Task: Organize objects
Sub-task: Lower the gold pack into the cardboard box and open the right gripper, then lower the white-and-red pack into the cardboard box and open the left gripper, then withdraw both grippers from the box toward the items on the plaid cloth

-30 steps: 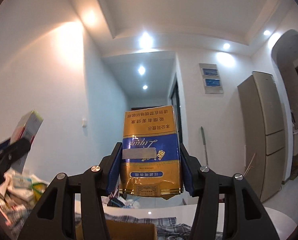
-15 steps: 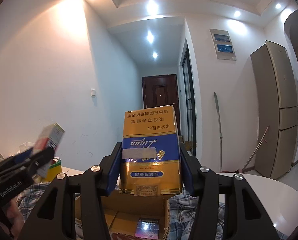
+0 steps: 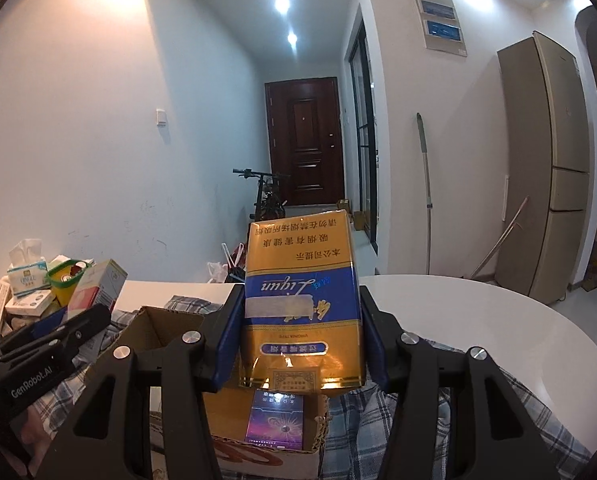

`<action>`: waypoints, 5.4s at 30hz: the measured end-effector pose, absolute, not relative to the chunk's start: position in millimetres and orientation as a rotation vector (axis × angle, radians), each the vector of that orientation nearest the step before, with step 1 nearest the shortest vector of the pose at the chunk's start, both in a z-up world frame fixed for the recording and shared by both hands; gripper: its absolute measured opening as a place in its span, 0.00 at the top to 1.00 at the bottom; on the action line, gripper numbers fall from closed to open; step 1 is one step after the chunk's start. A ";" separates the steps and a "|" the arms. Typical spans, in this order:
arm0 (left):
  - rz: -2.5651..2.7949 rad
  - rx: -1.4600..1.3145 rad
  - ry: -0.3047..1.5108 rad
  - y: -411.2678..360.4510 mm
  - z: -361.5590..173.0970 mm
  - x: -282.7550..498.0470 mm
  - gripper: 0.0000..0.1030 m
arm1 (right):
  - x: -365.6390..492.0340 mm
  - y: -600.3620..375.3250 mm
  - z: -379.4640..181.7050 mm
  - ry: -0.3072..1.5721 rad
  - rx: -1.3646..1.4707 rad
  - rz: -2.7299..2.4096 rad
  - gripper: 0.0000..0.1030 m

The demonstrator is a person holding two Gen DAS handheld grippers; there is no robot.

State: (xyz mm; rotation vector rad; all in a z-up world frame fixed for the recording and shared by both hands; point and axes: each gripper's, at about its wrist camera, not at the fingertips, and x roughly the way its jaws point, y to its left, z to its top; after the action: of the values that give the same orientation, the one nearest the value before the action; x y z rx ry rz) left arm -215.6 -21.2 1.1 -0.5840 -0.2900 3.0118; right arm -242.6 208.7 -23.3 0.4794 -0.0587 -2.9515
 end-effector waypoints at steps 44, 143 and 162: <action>3.074 -0.464 -0.101 3.5 7.4 -199.7 0.42 | -238.0 240.5 -26.7 -0.141 0.402 -3.130 0.29; 3.132 -0.048 -0.096 -55.8 62.8 -8.7 0.10 | -87.9 207.4 24.4 -0.078 0.235 -2.855 0.27; 3.083 -0.272 -0.079 -41.3 2.5 -42.7 0.10 | -59.1 192.0 -24.9 -0.037 -0.001 -2.895 0.21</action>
State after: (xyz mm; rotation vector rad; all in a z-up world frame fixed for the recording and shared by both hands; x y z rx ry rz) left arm -42.7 -41.3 2.5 -0.2723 -0.0786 3.0832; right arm -59.1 192.0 -24.9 -0.0011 -0.0374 -2.8947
